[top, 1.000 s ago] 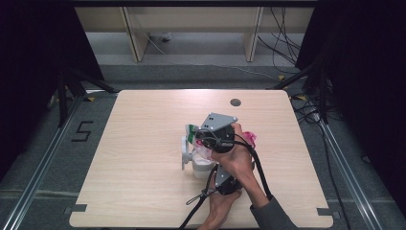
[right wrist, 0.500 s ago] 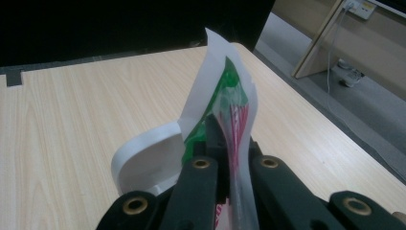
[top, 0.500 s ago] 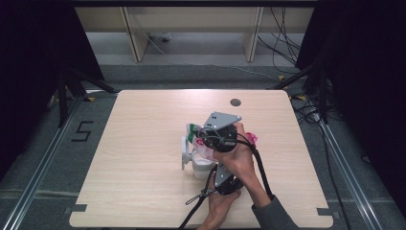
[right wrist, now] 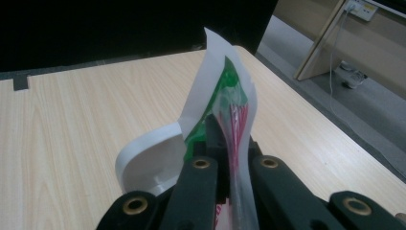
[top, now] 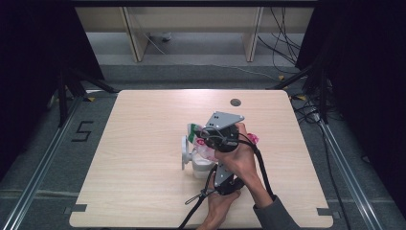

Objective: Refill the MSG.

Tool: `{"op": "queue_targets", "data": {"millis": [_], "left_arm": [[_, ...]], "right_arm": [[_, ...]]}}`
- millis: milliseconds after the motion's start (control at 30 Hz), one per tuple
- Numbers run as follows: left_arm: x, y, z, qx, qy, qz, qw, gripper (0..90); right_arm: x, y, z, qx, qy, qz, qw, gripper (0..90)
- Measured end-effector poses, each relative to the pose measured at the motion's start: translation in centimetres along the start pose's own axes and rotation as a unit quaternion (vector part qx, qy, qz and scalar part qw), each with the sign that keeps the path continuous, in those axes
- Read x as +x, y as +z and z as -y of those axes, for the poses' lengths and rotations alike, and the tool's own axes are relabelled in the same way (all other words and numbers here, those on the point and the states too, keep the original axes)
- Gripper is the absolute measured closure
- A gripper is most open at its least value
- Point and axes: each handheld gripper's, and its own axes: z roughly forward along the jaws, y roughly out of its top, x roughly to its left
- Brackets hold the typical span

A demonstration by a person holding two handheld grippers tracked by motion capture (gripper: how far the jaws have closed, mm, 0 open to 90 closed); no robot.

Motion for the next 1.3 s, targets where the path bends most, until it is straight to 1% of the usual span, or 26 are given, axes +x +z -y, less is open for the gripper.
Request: {"op": "queue_targets", "data": {"millis": [167,200,233,267,300,333,467,500,533,600,667,700,733,767,800,833,867,967,1000,1033,1100,1167,1200,1233,1267,1300], "left_arm": [[0.0,-0.1,0.0,0.002,0.002,0.003,1.0000,74.9],[0.0,-0.1,0.0,0.004,0.002,0.001,1.0000,74.5],[0.1,-0.1,0.0,0.005,0.004,0.002,1.0000,74.4],[0.1,-0.1,0.0,0.007,0.003,0.003,1.0000,74.3],[0.1,-0.1,0.1,0.008,0.004,0.003,1.0000,74.2],[0.6,-0.5,0.0,0.037,0.038,-0.003,0.9986,74.1],[0.6,-0.5,-0.1,0.040,0.039,-0.005,0.9985,73.5],[0.6,-0.5,-0.1,0.041,0.038,-0.006,0.9984,73.5],[0.6,-0.6,-0.1,0.041,0.038,-0.006,0.9984,73.3],[0.6,-0.6,-0.1,0.044,0.041,-0.006,0.9982,72.7],[0.7,-0.6,0.0,0.046,0.041,-0.005,0.9981,72.6],[0.7,-0.6,0.0,0.047,0.043,-0.004,0.9980,72.6],[0.7,-0.7,0.0,0.050,0.041,-0.007,0.9979,72.6],[0.8,-0.6,0.0,0.050,0.041,-0.006,0.9979,72.4],[0.8,-0.7,0.0,0.052,0.042,-0.008,0.9977,72.1],[0.8,-0.7,0.1,0.052,0.043,-0.008,0.9977,72.1],[0.8,-0.7,0.1,0.053,0.043,-0.010,0.9976,72.1],[0.9,-0.8,0.1,0.057,0.044,-0.010,0.9974,71.8],[0.9,-0.8,0.1,0.058,0.047,-0.010,0.9972,71.7],[0.9,-0.8,0.1,0.059,0.047,-0.009,0.9971,71.6],[0.9,-0.8,0.2,0.059,0.043,-0.007,0.9973,71.1],[0.9,-0.9,0.2,0.060,0.043,-0.008,0.9972,70.9],[0.9,-0.9,0.2,0.063,0.045,-0.010,0.9970,70.8],[0.9,-1.0,0.3,0.063,0.043,-0.009,0.9970,70.8],[0.9,-1.0,0.3,0.064,0.043,-0.009,0.9970,70.7],[0.9,-1.0,0.3,0.066,0.044,-0.009,0.9969,70.2]], "right_arm": [[-0.1,-0.2,0.0,-0.008,0.001,-0.001,1.0000,90.0],[-0.1,-0.3,0.1,-0.007,0.010,0.001,0.9999,90.0],[-0.2,-0.4,0.1,-0.002,0.012,-0.005,0.9999,90.0],[-0.2,-0.4,0.1,-0.004,0.003,-0.007,1.0000,90.0],[-0.3,-0.4,0.1,-0.004,0.003,-0.007,1.0000,90.0],[-0.3,-0.4,0.1,-0.006,0.004,-0.006,1.0000,90.0],[-0.5,-0.6,0.2,-0.017,0.009,-0.006,0.9998,90.0],[-0.6,-0.8,0.2,-0.017,0.012,-0.011,0.9997,90.0],[-0.7,-0.9,0.2,-0.020,0.009,-0.009,0.9997,90.0],[-0.9,-1.2,0.3,-0.023,0.016,-0.017,0.9995,90.0],[-0.9,-1.5,0.4,-0.025,0.027,-0.015,0.9992,90.0],[-1.0,-1.7,0.5,-0.031,0.029,-0.014,0.9990,90.0],[-1.2,-1.8,0.5,-0.031,0.023,-0.019,0.9991,90.0],[-1.2,-1.9,0.5,-0.038,0.027,-0.015,0.9988,90.0],[-1.3,-2.0,0.6,-0.035,0.028,-0.021,0.9988,90.0],[-1.4,-2.1,0.6,-0.045,0.031,-0.021,0.9983,90.0],[-1.5,-2.4,0.6,-0.038,0.035,-0.024,0.9984,90.0],[-1.7,-2.7,0.8,-0.050,0.042,-0.024,0.9975,90.0],[-1.8,-2.9,0.9,-0.046,0.048,-0.031,0.9973,90.0],[-1.9,-3.0,0.9,-0.057,0.039,-0.022,0.9974,90.0],[-2.0,-3.2,1.0,-0.056,0.038,-0.020,0.9975,90.0],[-1.8,-3.5,1.1,-0.047,0.053,-0.028,0.9971,90.0],[-2.0,-3.6,1.1,-0.054,0.045,-0.022,0.9973,90.0],[-2.0,-3.7,1.2,-0.054,0.045,-0.027,0.9972,90.0],[-1.8,-3.8,1.2,-0.053,0.053,-0.024,0.9969,90.0],[-2.0,-3.8,1.2,-0.055,0.048,-0.027,0.9970,90.0]]}}
